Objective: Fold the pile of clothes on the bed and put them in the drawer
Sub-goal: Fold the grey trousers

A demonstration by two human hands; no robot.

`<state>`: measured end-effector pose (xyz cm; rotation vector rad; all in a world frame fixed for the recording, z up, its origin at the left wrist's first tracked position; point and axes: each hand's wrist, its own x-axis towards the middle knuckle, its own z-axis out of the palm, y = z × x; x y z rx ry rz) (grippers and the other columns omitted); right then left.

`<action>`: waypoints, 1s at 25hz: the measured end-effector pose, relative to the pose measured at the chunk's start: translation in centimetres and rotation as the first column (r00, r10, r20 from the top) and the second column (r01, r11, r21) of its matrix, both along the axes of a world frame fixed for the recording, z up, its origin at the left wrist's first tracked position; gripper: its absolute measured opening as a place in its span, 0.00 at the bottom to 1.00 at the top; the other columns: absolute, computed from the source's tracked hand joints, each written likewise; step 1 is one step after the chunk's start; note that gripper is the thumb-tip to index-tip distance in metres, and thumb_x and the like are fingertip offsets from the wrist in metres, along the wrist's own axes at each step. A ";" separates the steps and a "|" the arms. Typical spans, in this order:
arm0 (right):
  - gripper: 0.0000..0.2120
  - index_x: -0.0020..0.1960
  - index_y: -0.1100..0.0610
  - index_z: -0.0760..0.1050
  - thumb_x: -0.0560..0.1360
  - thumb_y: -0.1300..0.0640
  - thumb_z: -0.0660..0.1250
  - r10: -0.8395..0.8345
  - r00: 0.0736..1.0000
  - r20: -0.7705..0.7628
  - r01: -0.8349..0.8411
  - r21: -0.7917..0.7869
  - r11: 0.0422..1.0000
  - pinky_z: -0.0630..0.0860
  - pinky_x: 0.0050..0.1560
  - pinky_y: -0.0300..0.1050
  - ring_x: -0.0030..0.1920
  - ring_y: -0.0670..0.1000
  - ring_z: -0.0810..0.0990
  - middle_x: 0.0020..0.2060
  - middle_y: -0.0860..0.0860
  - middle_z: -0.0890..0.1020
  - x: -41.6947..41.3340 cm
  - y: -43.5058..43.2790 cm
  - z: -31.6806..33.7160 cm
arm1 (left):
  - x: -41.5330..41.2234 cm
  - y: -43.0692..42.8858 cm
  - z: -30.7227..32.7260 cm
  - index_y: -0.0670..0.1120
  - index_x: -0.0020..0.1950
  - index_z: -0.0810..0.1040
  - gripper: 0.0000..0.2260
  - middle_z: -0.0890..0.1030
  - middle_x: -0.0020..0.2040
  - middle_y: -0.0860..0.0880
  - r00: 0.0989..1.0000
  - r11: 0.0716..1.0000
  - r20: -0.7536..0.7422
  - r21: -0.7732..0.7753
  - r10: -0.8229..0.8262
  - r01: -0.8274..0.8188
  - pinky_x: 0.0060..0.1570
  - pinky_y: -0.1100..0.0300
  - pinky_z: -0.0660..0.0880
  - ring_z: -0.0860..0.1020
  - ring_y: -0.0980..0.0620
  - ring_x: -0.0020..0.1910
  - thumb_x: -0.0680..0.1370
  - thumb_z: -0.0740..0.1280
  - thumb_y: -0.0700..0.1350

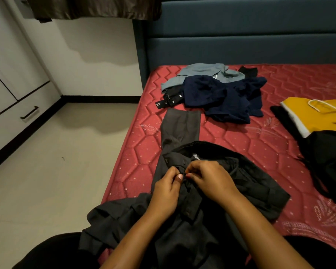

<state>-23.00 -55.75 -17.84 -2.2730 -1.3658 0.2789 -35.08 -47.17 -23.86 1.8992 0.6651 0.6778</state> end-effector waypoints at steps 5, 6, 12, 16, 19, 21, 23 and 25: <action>0.06 0.52 0.47 0.74 0.78 0.47 0.61 0.046 0.993 0.111 -0.032 -0.124 0.992 0.70 0.50 0.48 0.56 0.53 0.78 0.54 0.47 0.80 0.1 0.1 -0.4 | -0.2 0.0 -0.1 0.47 0.42 0.69 0.08 0.73 0.34 0.50 0.997 0.997 -0.066 0.071 -0.033 0.038 0.39 0.58 0.69 0.70 0.59 0.34 0.81 0.61 0.44; 0.07 0.53 0.48 0.73 0.79 0.48 0.59 0.058 0.985 0.161 -0.036 -0.136 0.990 0.69 0.49 0.49 0.56 0.54 0.78 0.55 0.48 0.79 -0.1 0.1 -0.5 | -0.2 0.1 -0.1 0.50 0.41 0.68 0.09 0.72 0.34 0.51 0.995 0.995 -0.087 0.090 -0.045 0.053 0.38 0.59 0.68 0.70 0.58 0.34 0.81 0.61 0.43; 0.06 0.55 0.50 0.70 0.80 0.51 0.56 0.025 0.964 0.264 0.020 -0.167 0.986 0.68 0.46 0.50 0.55 0.56 0.79 0.57 0.50 0.77 -0.1 0.3 -1.0 | -0.2 0.3 1.0 0.54 0.39 0.64 0.13 0.72 0.35 0.52 0.977 0.984 -0.187 0.124 -0.104 0.128 0.39 0.59 0.66 0.68 0.56 0.34 0.80 0.62 0.41; 0.03 0.50 0.47 0.71 0.79 0.51 0.59 0.049 0.990 0.132 -0.020 -0.211 0.977 0.69 0.48 0.49 0.54 0.55 0.79 0.53 0.49 0.79 0.1 0.0 -1.1 | -0.9 0.2 1.8 0.51 0.39 0.65 0.12 0.71 0.33 0.53 0.946 0.978 -0.301 0.129 -0.119 0.164 0.37 0.58 0.64 0.68 0.56 0.33 0.79 0.63 0.43; 0.14 0.50 0.44 0.72 0.75 0.64 0.64 0.171 0.938 -0.302 -0.221 -0.141 0.965 0.73 0.51 0.40 0.53 0.49 0.79 0.50 0.46 0.80 2.4 -2.2 0.2 | -1.2 0.7 3.9 0.48 0.43 0.73 0.05 0.73 0.41 0.53 0.954 0.929 -0.300 0.348 -0.018 0.127 0.43 0.60 0.65 0.71 0.55 0.41 0.77 0.67 0.45; 0.28 0.55 0.41 0.71 0.69 0.72 0.59 0.227 0.891 -0.394 -0.323 -0.195 0.926 0.73 0.54 0.36 0.57 0.44 0.77 0.56 0.45 0.79 3.4 -3.5 0.3 | 0.2 2.4 5.2 0.49 0.56 0.77 0.11 0.74 0.57 0.51 0.946 0.859 -0.320 0.498 0.058 0.116 0.56 0.60 0.66 0.70 0.51 0.57 0.75 0.69 0.47; 0.31 0.55 0.37 0.71 0.65 0.71 0.58 0.272 0.932 -0.240 -0.333 -0.271 0.903 0.73 0.60 0.46 0.61 0.44 0.74 0.60 0.42 0.77 3.3 -4.0 -0.7 | 2.3 4.0 6.1 0.52 0.70 0.69 0.23 0.64 0.72 0.50 0.794 0.836 -0.605 0.464 0.057 0.294 0.67 0.52 0.64 0.61 0.48 0.71 0.76 0.68 0.53; 0.26 0.53 0.40 0.75 0.67 0.69 0.61 0.276 0.947 -0.166 -0.308 -0.211 0.928 0.74 0.59 0.45 0.59 0.45 0.77 0.56 0.43 0.80 2.5 -3.7 -1.7 | 4.0 4.8 6.2 0.52 0.73 0.66 0.26 0.58 0.76 0.51 0.534 0.796 -0.844 0.362 0.059 0.485 0.70 0.43 0.61 0.54 0.46 0.76 0.77 0.65 0.57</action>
